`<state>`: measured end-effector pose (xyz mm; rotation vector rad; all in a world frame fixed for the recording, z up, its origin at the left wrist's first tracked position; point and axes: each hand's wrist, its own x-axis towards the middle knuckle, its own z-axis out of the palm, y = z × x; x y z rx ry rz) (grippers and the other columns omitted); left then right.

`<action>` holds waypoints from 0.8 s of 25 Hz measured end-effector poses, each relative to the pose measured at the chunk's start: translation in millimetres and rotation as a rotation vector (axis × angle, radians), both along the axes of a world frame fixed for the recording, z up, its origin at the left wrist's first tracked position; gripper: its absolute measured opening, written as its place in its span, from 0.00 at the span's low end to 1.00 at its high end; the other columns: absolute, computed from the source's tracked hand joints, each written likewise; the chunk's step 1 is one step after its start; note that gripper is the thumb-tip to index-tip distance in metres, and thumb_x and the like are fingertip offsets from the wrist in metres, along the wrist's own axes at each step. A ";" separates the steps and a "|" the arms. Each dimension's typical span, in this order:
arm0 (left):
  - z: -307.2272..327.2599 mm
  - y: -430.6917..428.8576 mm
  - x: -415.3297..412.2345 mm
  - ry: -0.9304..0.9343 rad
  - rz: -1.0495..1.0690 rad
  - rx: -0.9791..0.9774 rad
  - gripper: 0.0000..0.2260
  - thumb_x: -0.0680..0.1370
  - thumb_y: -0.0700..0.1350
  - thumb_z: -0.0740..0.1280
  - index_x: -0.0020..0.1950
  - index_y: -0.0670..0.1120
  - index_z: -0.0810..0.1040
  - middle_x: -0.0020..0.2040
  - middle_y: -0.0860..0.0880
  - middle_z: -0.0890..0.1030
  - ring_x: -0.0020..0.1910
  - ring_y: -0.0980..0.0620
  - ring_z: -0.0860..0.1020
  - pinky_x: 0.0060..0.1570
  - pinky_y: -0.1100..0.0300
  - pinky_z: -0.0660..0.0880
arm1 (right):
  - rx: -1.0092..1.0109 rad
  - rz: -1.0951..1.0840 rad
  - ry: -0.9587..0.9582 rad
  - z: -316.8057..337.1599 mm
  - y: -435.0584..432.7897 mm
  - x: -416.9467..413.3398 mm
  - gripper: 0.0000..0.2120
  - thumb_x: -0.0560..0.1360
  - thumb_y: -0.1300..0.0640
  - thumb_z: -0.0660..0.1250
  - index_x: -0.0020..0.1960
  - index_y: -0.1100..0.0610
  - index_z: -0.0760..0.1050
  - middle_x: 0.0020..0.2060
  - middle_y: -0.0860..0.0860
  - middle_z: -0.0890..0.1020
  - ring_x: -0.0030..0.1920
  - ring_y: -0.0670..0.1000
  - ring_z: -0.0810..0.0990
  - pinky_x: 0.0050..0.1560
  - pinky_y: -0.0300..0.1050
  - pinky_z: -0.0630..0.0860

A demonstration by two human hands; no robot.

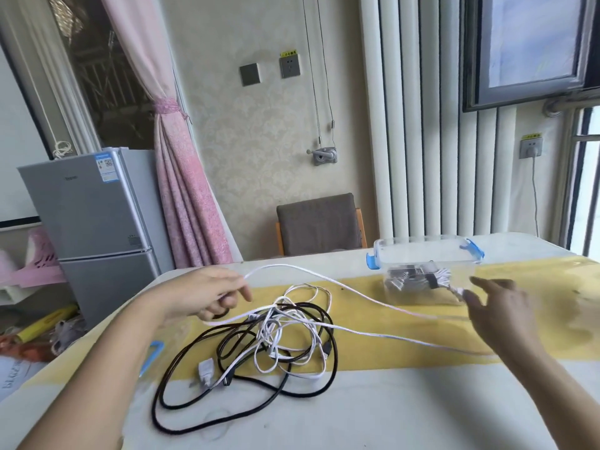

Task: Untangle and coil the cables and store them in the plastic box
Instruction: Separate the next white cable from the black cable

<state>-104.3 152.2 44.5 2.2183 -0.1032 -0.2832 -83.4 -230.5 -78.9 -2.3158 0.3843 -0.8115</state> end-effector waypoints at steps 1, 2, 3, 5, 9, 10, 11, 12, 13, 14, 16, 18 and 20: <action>4.1 -14.8 -9.3 -0.054 -0.091 0.007 0.13 0.82 0.46 0.56 0.46 0.43 0.77 0.28 0.54 0.65 0.23 0.59 0.58 0.22 0.69 0.54 | -0.012 0.168 -0.076 2.4 20.1 -3.2 0.16 0.75 0.58 0.68 0.61 0.61 0.77 0.56 0.61 0.79 0.57 0.62 0.75 0.59 0.51 0.68; 8.4 -31.8 -17.8 -0.124 -0.187 0.062 0.13 0.82 0.47 0.56 0.46 0.45 0.77 0.27 0.55 0.64 0.24 0.59 0.58 0.23 0.68 0.55 | 0.040 0.389 -0.130 11.7 45.5 -14.2 0.20 0.74 0.53 0.68 0.64 0.57 0.75 0.60 0.53 0.77 0.61 0.54 0.73 0.63 0.45 0.66; 11.4 -49.0 -24.5 -0.201 -0.278 0.147 0.13 0.82 0.47 0.56 0.45 0.46 0.78 0.26 0.56 0.64 0.24 0.59 0.59 0.24 0.66 0.57 | 0.124 0.636 -0.141 20.9 71.1 -26.2 0.22 0.73 0.48 0.67 0.66 0.51 0.72 0.62 0.45 0.75 0.64 0.45 0.71 0.64 0.35 0.64; 10.8 -75.2 -30.6 -0.357 -0.388 0.324 0.13 0.82 0.48 0.58 0.42 0.50 0.79 0.24 0.57 0.66 0.25 0.60 0.64 0.27 0.67 0.60 | 0.280 1.041 -0.073 32.8 111.4 -48.5 0.22 0.72 0.43 0.67 0.64 0.47 0.72 0.59 0.39 0.76 0.61 0.37 0.72 0.61 0.30 0.65; -6.8 -82.9 -21.4 -0.536 -0.243 0.439 0.13 0.75 0.54 0.67 0.33 0.50 0.79 0.23 0.57 0.70 0.25 0.61 0.66 0.27 0.66 0.60 | 0.664 1.273 0.143 33.2 115.5 -63.7 0.16 0.74 0.43 0.64 0.36 0.53 0.77 0.23 0.45 0.67 0.24 0.45 0.63 0.29 0.40 0.62; -15.3 -76.1 -13.2 -0.577 -0.167 0.451 0.14 0.74 0.55 0.69 0.31 0.49 0.78 0.23 0.56 0.70 0.25 0.60 0.66 0.27 0.65 0.60 | 0.768 1.220 0.136 34.4 107.3 -60.9 0.19 0.75 0.43 0.62 0.31 0.54 0.74 0.22 0.45 0.61 0.23 0.45 0.57 0.26 0.37 0.56; -24.8 -67.9 -3.5 -0.606 -0.091 0.461 0.14 0.73 0.54 0.70 0.30 0.49 0.77 0.23 0.55 0.70 0.25 0.59 0.66 0.28 0.63 0.60 | 0.869 1.143 0.089 37.1 97.0 -57.7 0.22 0.76 0.42 0.62 0.28 0.54 0.72 0.22 0.45 0.58 0.24 0.45 0.53 0.25 0.37 0.52; -35.7 -57.8 7.4 -0.617 -0.014 0.470 0.15 0.72 0.53 0.71 0.30 0.48 0.76 0.23 0.54 0.70 0.25 0.59 0.66 0.28 0.62 0.60 | 0.963 1.061 0.011 40.0 84.7 -53.7 0.23 0.76 0.43 0.62 0.26 0.54 0.69 0.22 0.46 0.57 0.24 0.45 0.51 0.25 0.36 0.50; -46.5 -46.7 18.5 -0.615 0.061 0.486 0.14 0.72 0.52 0.71 0.30 0.47 0.76 0.22 0.53 0.69 0.25 0.58 0.66 0.28 0.61 0.60 | 1.042 0.975 -0.084 41.1 72.8 -48.1 0.22 0.75 0.44 0.60 0.26 0.54 0.67 0.22 0.46 0.56 0.24 0.45 0.50 0.24 0.37 0.50; -55.1 -35.7 28.4 -0.608 0.138 0.501 0.13 0.73 0.51 0.72 0.31 0.46 0.77 0.23 0.52 0.69 0.26 0.56 0.67 0.28 0.61 0.61 | 1.112 0.889 -0.174 41.6 61.9 -43.3 0.22 0.76 0.45 0.59 0.27 0.54 0.65 0.23 0.46 0.56 0.24 0.44 0.50 0.23 0.36 0.50; -64.0 -18.4 41.9 -0.593 0.307 0.386 0.09 0.74 0.46 0.71 0.34 0.44 0.80 0.25 0.52 0.74 0.26 0.53 0.70 0.27 0.62 0.63 | 1.198 0.719 -0.301 37.5 45.6 -32.5 0.21 0.78 0.47 0.59 0.29 0.55 0.64 0.23 0.45 0.57 0.23 0.44 0.52 0.22 0.37 0.50; -55.3 -13.1 46.0 -0.608 0.478 0.106 0.08 0.76 0.42 0.68 0.39 0.40 0.82 0.28 0.47 0.77 0.22 0.56 0.69 0.23 0.65 0.63 | 1.062 0.533 -0.333 30.7 39.7 -22.3 0.22 0.80 0.48 0.58 0.30 0.56 0.66 0.22 0.46 0.61 0.23 0.46 0.56 0.23 0.38 0.53; -36.0 -23.3 42.7 -0.781 0.537 -0.040 0.13 0.78 0.45 0.66 0.39 0.38 0.81 0.26 0.46 0.75 0.19 0.57 0.68 0.21 0.65 0.64 | 0.670 0.316 -0.243 18.1 36.9 -11.7 0.23 0.81 0.50 0.57 0.30 0.58 0.70 0.23 0.48 0.69 0.27 0.50 0.65 0.28 0.41 0.61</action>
